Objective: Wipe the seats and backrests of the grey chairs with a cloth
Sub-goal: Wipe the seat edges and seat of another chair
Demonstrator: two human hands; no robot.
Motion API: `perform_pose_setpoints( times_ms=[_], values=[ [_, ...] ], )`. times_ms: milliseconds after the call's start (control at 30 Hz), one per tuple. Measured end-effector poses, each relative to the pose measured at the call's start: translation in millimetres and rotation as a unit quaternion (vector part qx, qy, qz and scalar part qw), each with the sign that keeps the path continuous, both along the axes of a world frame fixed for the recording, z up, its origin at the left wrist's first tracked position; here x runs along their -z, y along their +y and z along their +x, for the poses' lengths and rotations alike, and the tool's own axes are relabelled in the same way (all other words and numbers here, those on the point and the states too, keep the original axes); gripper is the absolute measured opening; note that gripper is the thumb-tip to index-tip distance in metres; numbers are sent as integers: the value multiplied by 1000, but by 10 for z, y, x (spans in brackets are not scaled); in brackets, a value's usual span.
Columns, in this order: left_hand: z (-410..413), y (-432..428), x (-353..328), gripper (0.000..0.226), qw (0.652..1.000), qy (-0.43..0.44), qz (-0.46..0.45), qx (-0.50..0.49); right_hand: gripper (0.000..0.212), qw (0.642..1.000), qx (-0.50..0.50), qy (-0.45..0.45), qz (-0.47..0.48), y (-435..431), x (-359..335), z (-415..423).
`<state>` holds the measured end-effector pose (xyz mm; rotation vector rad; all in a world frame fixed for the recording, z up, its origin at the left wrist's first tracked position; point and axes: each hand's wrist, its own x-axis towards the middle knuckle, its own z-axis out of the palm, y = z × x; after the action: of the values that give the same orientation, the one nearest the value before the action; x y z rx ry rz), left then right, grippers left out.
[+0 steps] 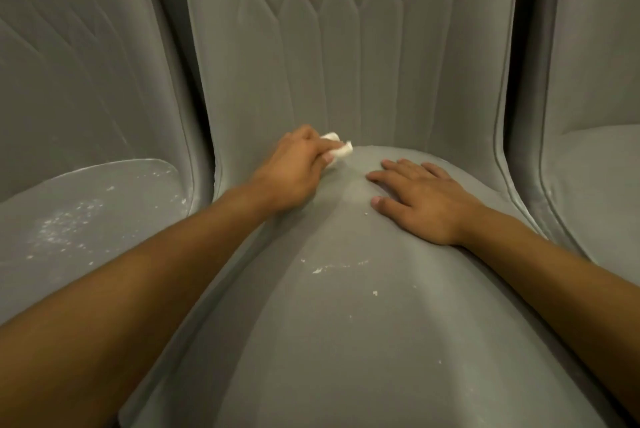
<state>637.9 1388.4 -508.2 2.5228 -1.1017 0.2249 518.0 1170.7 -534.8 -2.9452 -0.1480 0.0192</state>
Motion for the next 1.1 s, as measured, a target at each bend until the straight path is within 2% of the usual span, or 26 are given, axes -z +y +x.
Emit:
perform_pose_setpoints(
  times_ms=[67, 167, 300, 367, 433, 500, 567, 633, 733, 800, 900, 967, 1033, 1100],
  values=[
    [60, -109, 78, 42, 1000, 24, 12, -15, 60, 1000, 12, -1, 9, -3, 6, 5],
    [-146, -230, 123, 38, 992, 63, 90, 57, 56, 1000, 16, -9, 25, -10, 8, -2],
    [-546, 11, 64, 41, 983, 74, 58, 158, 50, 999, 8, 7, 40, -20, -12, -37],
    [-580, 141, 63, 40, 982, 72, 55, 168, 48, 998, 5, 14, 55, -20, -22, -33],
    [-468, 178, 74, 39, 990, 22, 67, 122, 47, 999, 4, 7, 43, -18, -13, -12],
    [-281, 219, 76, 37, 996, -27, 88, 14, 47, 999, 8, 1, 39, -12, -6, -13],
    [-72, 338, 100, 38, 981, -49, 138, -126, 47, 999, 11, -4, 40, -2, 4, -25],
    [22, 412, 127, 40, 964, -40, 164, -204, 48, 999, 13, -7, 40, 10, 3, -34],
    [-23, 376, 106, 41, 974, 16, 149, -171, 49, 999, 15, -8, 35, 25, -1, -34],
    [-144, 397, 14, 38, 986, 92, 114, -74, 49, 999, 17, -9, 30, 27, 0, -35],
    [-407, 543, -97, 36, 979, 162, 100, 70, 49, 999, 16, -11, 32, 26, 4, -36],
    [-413, 586, -51, 37, 985, 133, 93, 62, 48, 999, 15, -11, 36, 23, 10, -36],
    [-275, 539, 10, 39, 993, 64, 102, -14, 47, 999, 15, -13, 41, 16, 18, -34],
    [-168, 438, 60, 41, 991, 49, 102, -73, 45, 998, 12, -21, 63, 15, 21, -24]
  ],
)
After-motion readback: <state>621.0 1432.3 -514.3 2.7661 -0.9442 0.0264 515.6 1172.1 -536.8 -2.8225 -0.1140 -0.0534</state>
